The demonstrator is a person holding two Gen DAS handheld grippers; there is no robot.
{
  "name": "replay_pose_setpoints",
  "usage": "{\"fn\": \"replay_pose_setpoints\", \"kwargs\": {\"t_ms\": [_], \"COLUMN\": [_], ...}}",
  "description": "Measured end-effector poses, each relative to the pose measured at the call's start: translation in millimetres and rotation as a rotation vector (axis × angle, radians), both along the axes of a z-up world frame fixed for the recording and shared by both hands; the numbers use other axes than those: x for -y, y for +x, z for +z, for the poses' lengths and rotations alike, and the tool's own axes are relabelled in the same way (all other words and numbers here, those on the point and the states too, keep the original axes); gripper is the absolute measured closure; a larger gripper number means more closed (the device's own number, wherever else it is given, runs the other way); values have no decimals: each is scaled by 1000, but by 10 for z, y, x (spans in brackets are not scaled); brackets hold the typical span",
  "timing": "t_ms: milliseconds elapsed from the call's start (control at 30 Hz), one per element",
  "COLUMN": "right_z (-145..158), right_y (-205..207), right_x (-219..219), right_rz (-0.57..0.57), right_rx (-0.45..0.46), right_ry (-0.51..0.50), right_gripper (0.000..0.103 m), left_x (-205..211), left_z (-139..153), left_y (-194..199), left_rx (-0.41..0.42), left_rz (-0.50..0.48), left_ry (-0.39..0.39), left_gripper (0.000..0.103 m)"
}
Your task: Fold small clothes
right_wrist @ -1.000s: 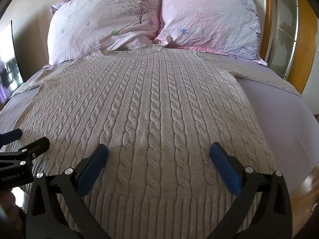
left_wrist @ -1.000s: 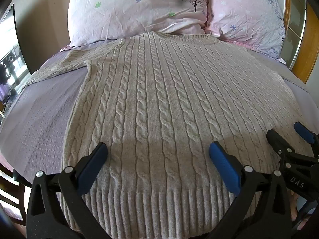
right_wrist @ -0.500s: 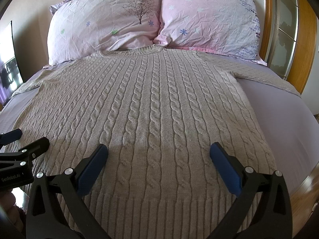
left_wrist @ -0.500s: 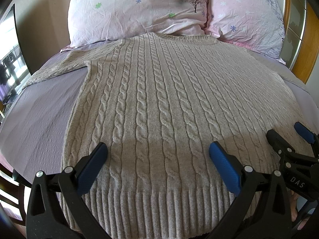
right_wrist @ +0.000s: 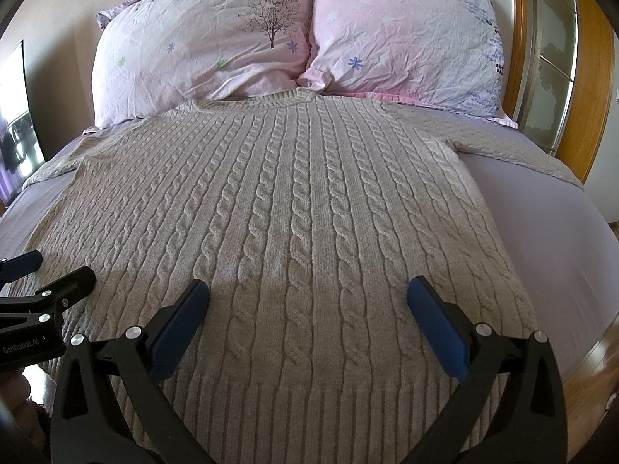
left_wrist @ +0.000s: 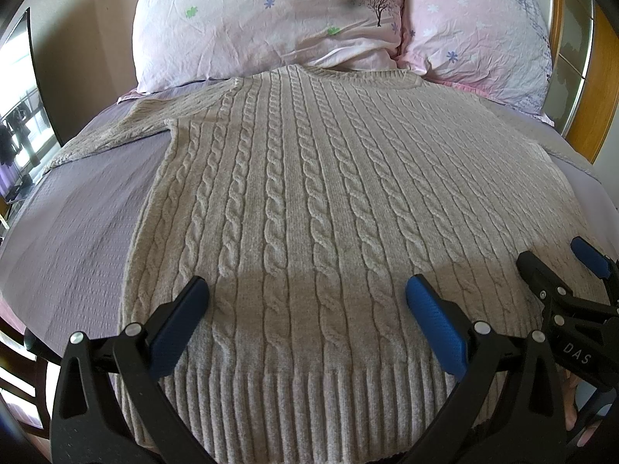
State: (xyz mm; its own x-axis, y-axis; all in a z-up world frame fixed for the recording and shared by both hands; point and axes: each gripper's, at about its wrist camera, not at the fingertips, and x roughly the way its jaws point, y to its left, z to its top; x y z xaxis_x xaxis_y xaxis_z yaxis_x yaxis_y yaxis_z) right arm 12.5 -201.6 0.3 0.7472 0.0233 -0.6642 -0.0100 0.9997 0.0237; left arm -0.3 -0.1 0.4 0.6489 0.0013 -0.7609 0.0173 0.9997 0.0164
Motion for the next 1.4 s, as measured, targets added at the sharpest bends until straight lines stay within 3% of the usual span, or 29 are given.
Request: {"fn": "replay_pose_setpoints", "kwargs": {"t_ms": [1400], "right_z": [4], "right_y": [0], "right_x": [1], "right_rz": [6], "right_rx": [4], "right_ry": [-4], "right_gripper": [1], "left_x": [-15], "left_z": [65], "left_y": [14], "left_rx": [6], "left_rz": [-2], "left_ry": [2], "left_gripper": [2]}}
